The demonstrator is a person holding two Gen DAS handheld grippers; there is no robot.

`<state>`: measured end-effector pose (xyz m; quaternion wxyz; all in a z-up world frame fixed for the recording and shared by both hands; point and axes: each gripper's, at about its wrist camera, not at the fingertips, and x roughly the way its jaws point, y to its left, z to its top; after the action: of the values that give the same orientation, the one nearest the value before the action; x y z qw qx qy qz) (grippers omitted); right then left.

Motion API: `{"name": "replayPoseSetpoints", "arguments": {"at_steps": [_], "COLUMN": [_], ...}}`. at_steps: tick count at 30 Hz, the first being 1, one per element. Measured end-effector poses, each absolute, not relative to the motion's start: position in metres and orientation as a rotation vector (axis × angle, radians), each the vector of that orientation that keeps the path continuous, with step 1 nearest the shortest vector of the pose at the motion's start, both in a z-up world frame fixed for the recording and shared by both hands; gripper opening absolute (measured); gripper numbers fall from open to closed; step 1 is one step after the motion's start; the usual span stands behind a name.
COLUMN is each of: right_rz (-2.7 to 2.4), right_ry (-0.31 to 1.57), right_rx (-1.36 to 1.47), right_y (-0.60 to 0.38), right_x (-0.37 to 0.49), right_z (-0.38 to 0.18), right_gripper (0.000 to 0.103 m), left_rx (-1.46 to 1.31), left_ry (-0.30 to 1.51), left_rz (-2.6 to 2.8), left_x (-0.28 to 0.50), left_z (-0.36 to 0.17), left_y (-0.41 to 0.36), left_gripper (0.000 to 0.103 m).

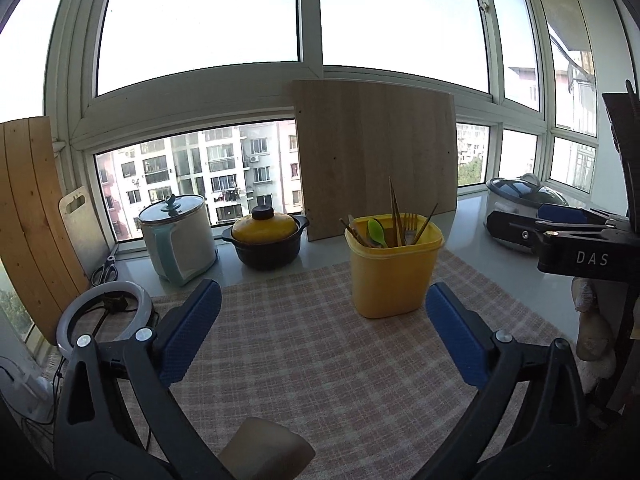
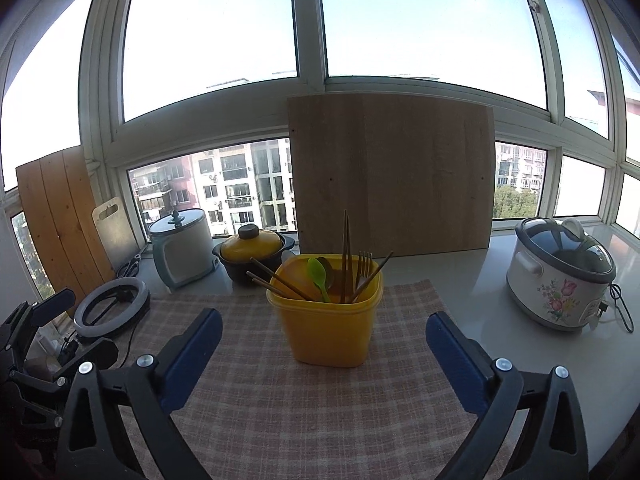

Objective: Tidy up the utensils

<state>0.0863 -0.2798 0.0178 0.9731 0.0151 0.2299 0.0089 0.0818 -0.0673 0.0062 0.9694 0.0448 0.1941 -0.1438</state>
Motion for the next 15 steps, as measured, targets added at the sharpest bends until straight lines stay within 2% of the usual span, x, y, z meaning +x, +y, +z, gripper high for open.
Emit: {"name": "replayPoseSetpoints", "arguments": {"at_steps": [15], "right_rz": [-0.021], "right_ry": [0.463], "right_rx": [0.024], "right_y": [-0.276], "right_x": [0.078], "right_z": [0.008], "right_gripper": [0.103], "left_rx": [0.099], "left_ry": [0.386], "left_rz": [-0.258], "left_x": [0.068], "left_z": [0.003], "left_y": [-0.064], "left_gripper": [0.103]}}
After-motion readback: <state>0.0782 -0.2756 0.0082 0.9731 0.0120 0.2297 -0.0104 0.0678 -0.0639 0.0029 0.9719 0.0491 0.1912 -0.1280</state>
